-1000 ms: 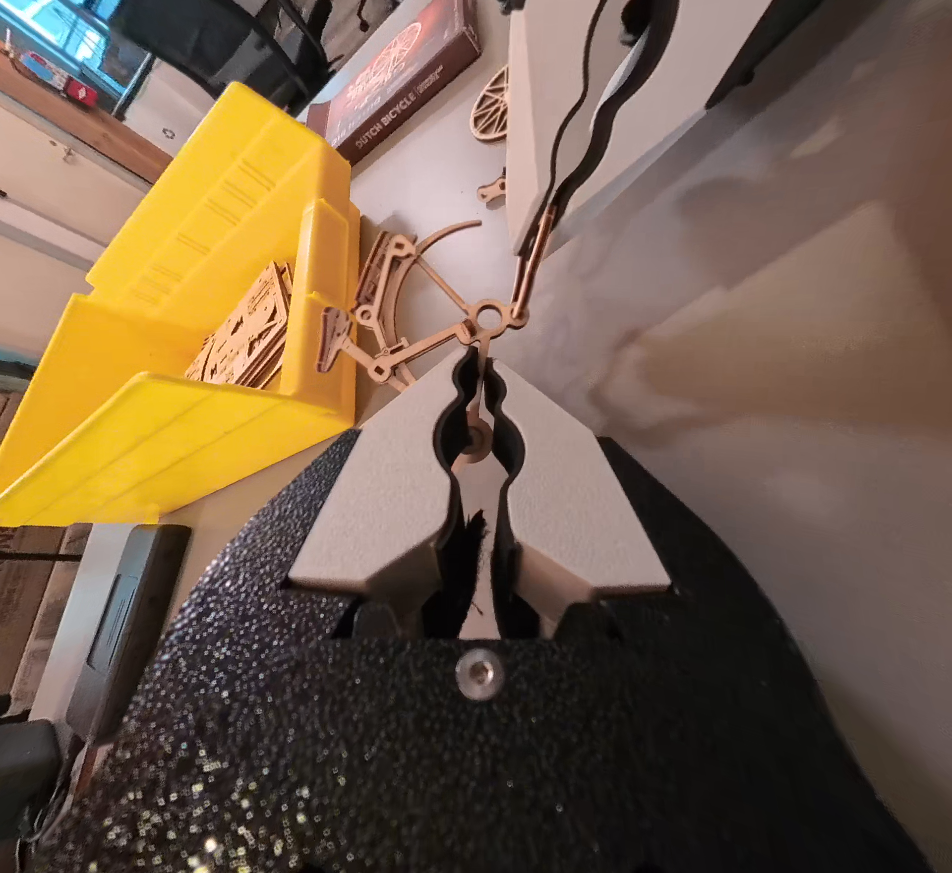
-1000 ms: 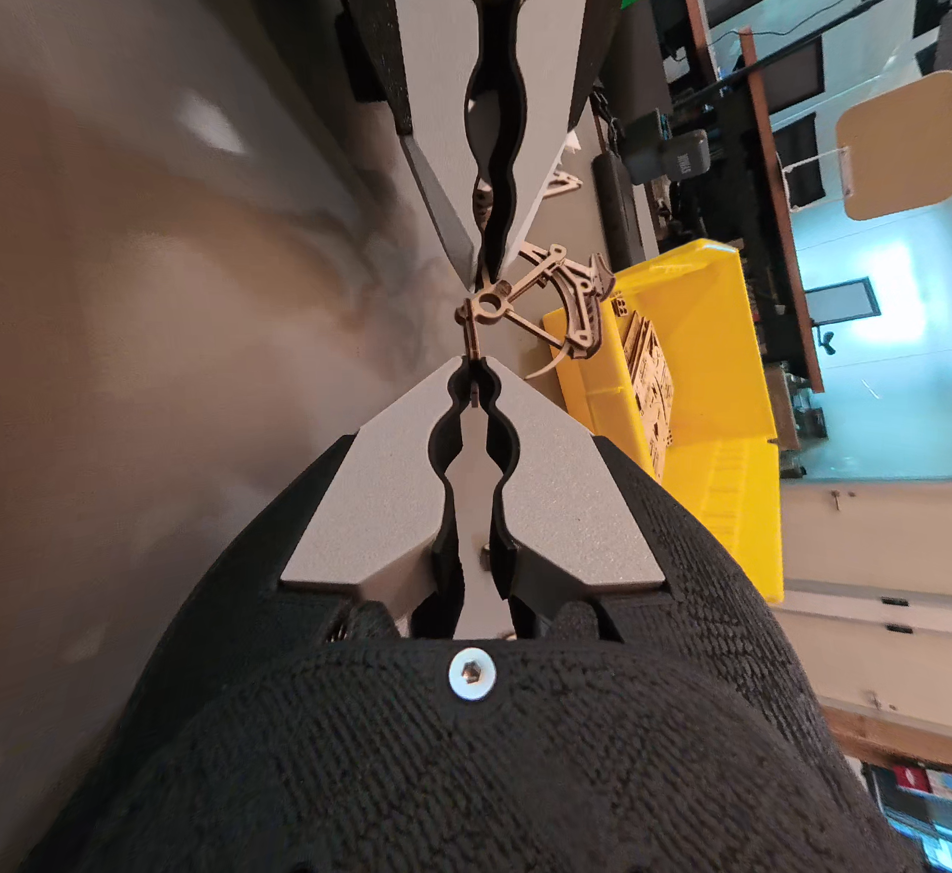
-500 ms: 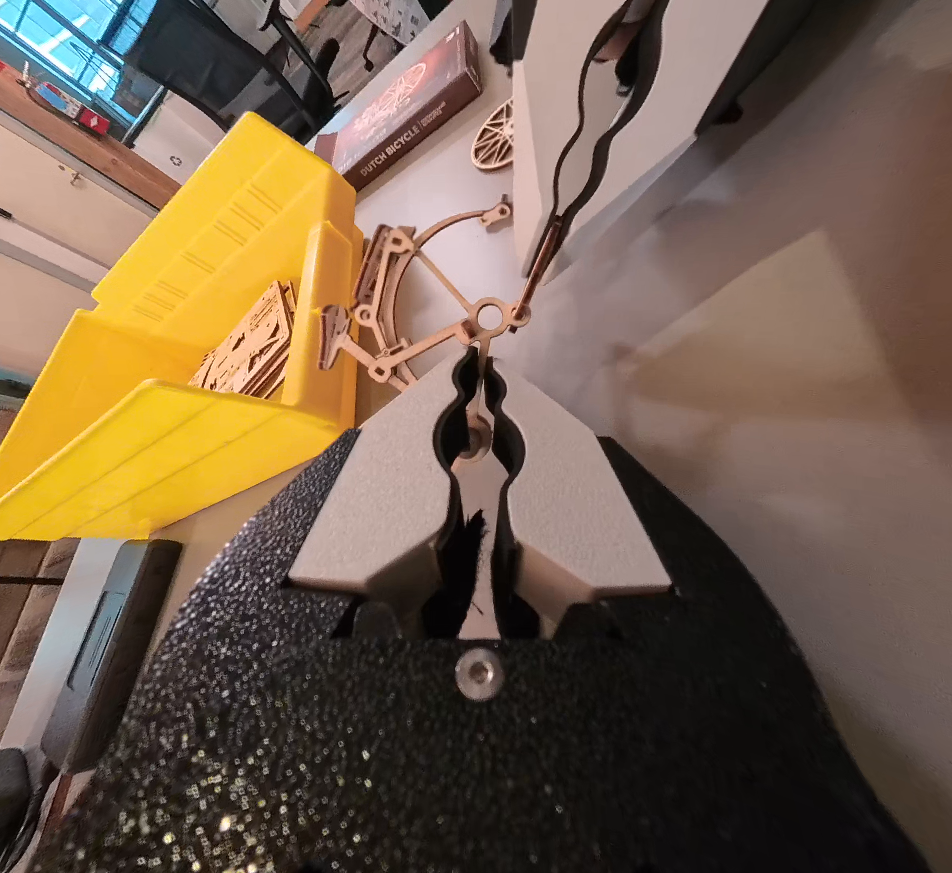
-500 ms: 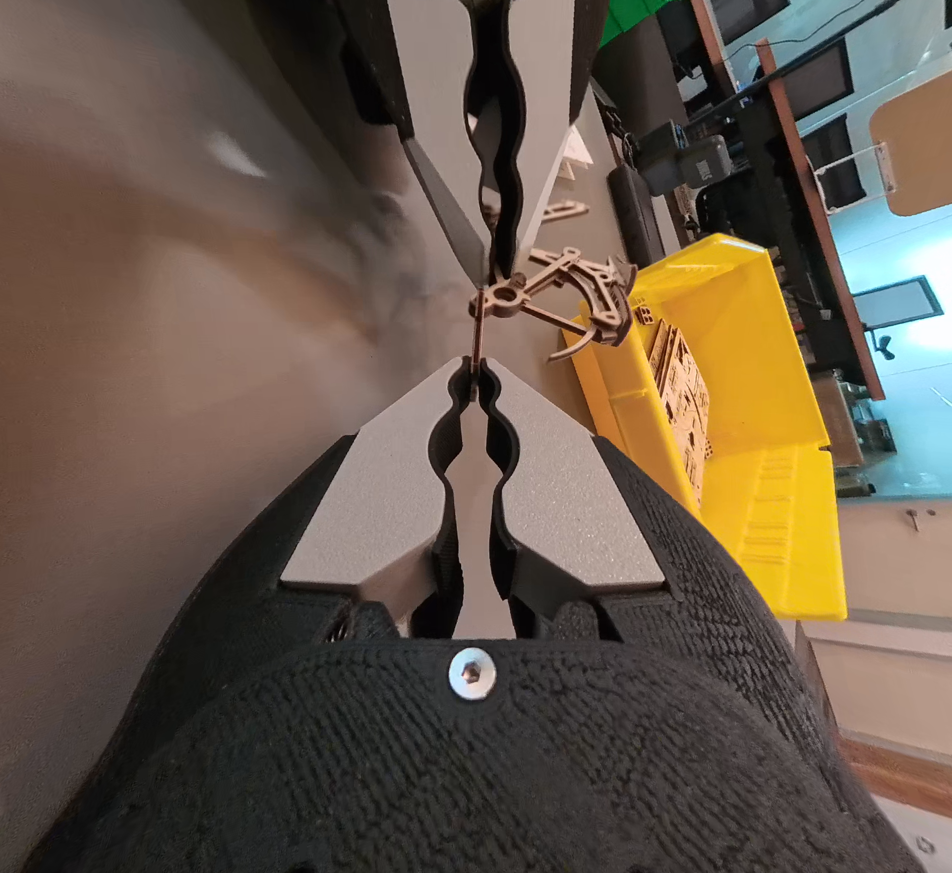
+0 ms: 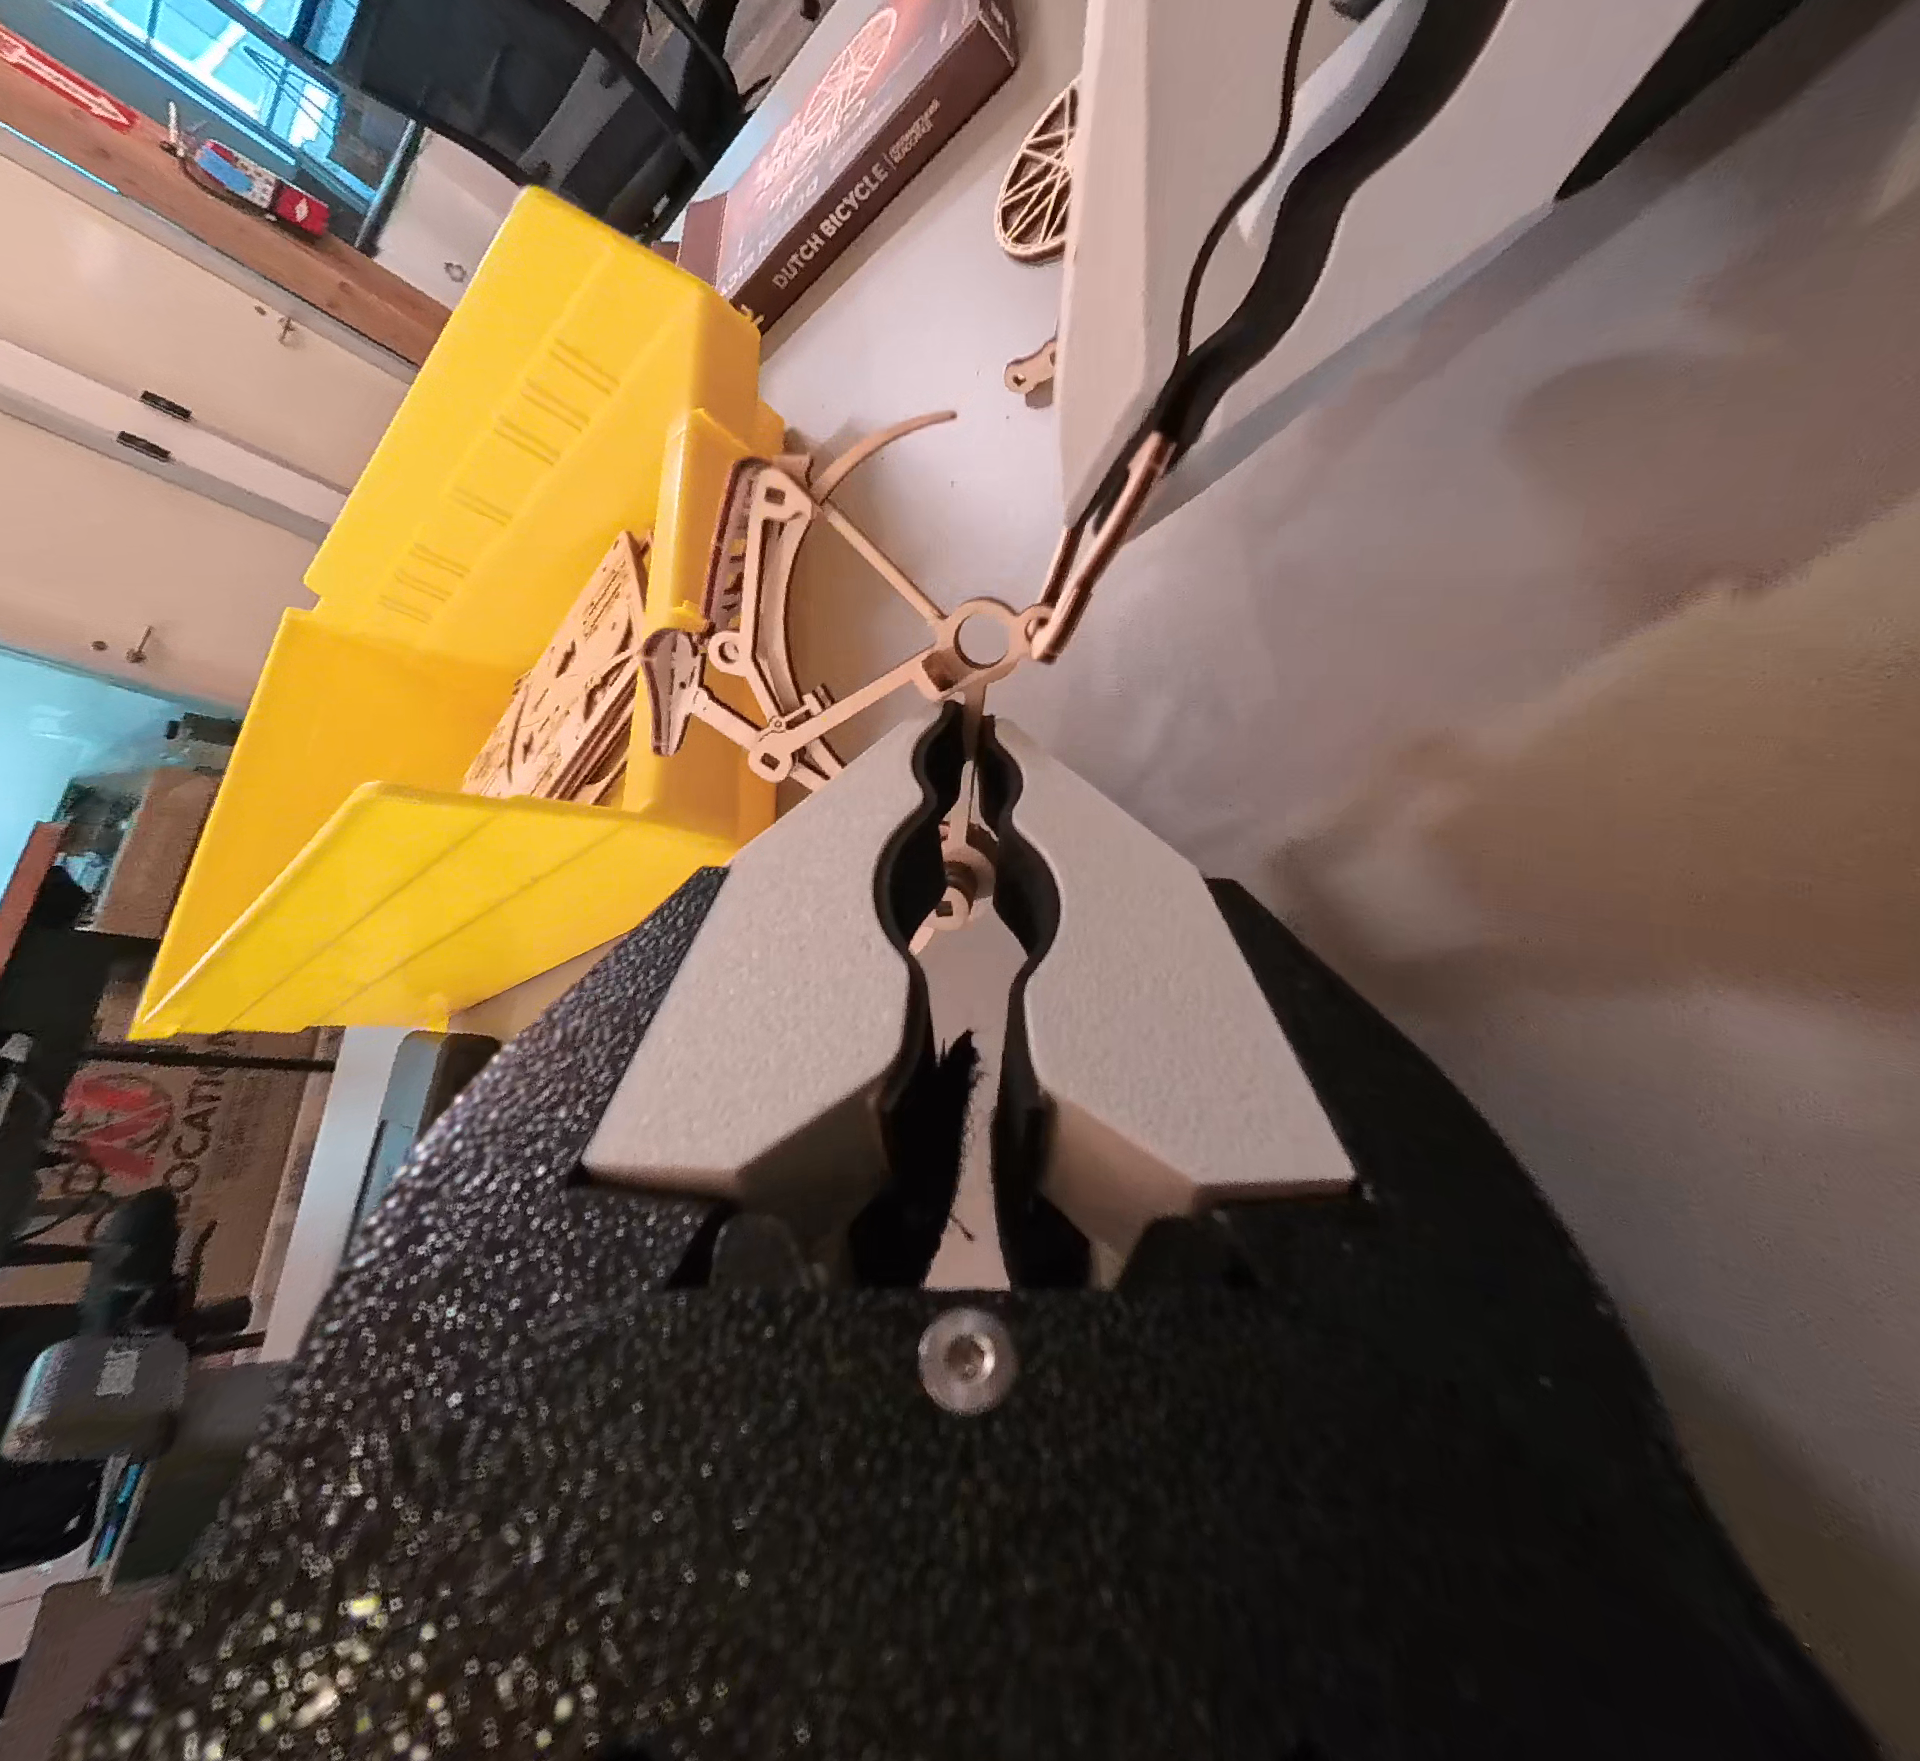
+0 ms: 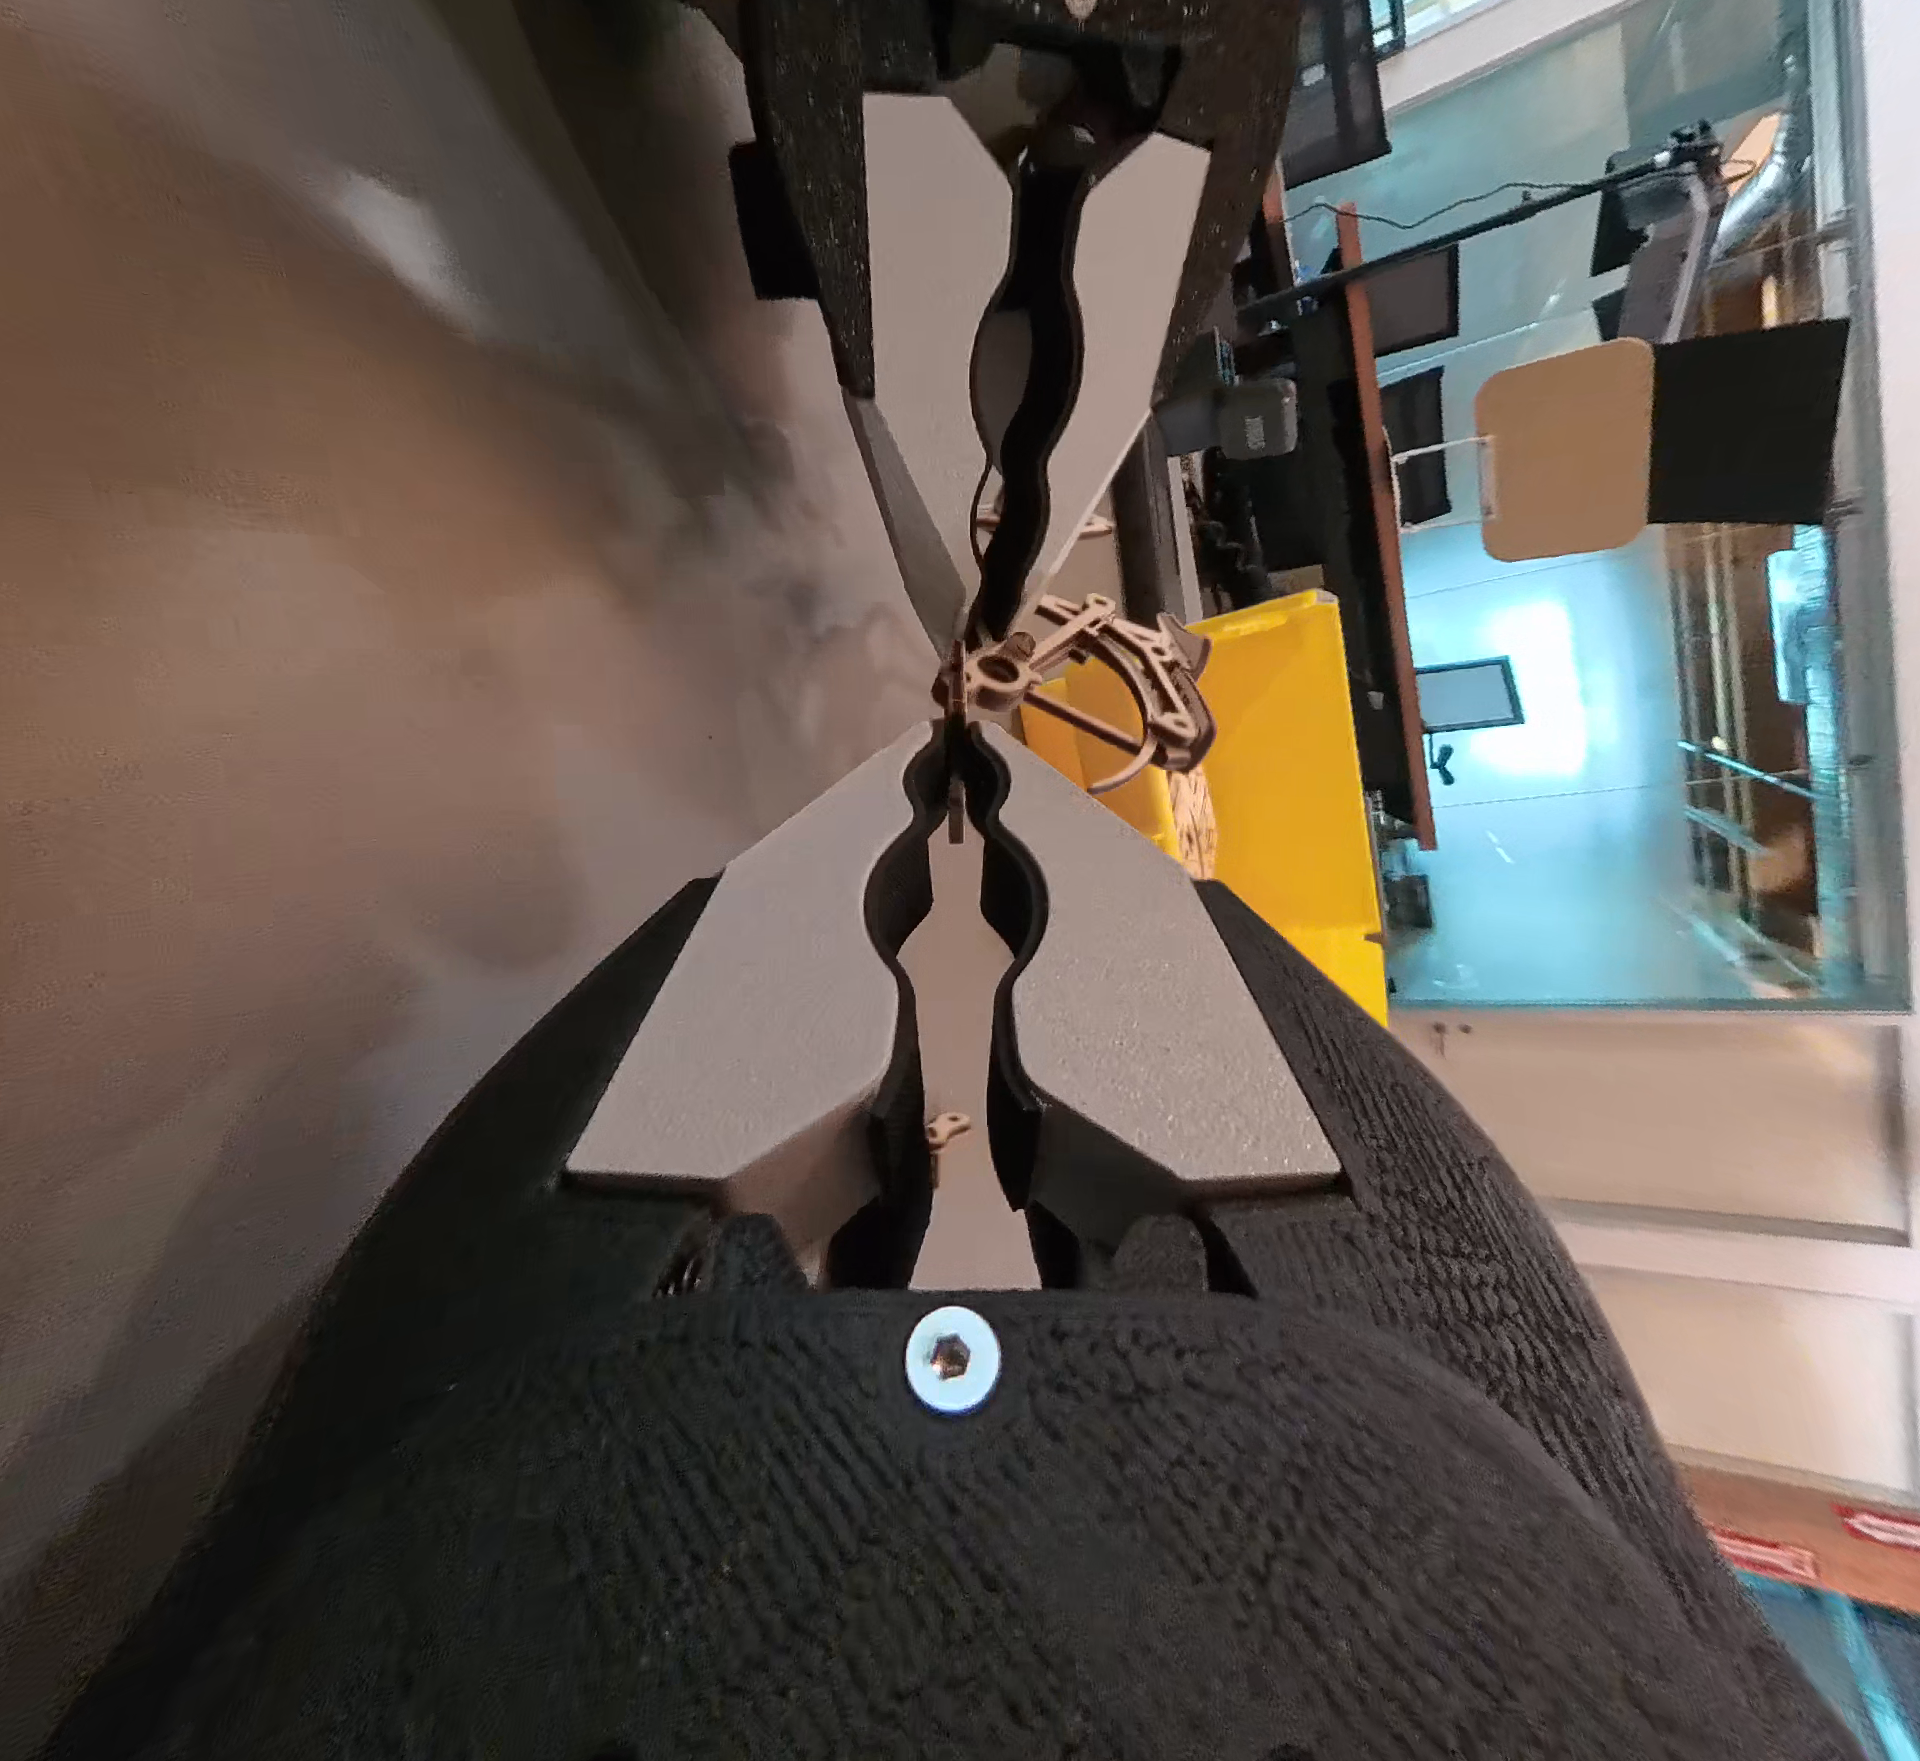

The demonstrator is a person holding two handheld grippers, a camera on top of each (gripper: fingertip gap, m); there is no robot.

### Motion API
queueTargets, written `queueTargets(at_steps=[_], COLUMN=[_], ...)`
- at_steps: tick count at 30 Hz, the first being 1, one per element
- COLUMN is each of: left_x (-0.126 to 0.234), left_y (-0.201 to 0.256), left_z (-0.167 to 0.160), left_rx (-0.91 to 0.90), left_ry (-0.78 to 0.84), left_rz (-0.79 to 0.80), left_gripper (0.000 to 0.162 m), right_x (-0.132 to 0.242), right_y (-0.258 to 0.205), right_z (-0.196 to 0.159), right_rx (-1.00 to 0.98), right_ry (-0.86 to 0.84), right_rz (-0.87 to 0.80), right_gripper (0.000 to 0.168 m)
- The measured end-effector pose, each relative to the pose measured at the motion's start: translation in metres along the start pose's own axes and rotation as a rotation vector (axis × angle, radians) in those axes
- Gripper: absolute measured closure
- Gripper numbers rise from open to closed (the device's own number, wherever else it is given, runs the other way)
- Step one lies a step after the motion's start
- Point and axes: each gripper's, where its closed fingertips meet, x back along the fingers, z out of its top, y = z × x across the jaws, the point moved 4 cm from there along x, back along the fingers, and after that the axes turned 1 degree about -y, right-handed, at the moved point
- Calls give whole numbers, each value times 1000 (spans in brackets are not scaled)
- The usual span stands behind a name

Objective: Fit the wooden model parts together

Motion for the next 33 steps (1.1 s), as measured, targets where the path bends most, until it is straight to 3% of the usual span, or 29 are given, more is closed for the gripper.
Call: queueTargets(at_steps=[16, 22, 29, 33], left_x=[3, -1, 0, 0], left_y=[-3, 0, -2, -5], left_z=[5, 2, 3, 5], left_rx=[-40, -81, -85, -75], left_ry=[18, -30, -23, -25], left_rz=[43, 55, 72, 102], left_gripper=[162, 162, 162, 162], right_x=[1, -2, 0, -1], right_y=[8, 1, 2, 4], right_z=[-14, -12, -8, -9], right_rx=[-175, -16, -13, -119], right_ry=[-4, -42, -13, 29], right_rz=[24, -15, -30, 6], right_gripper=[168, 168, 168, 166])
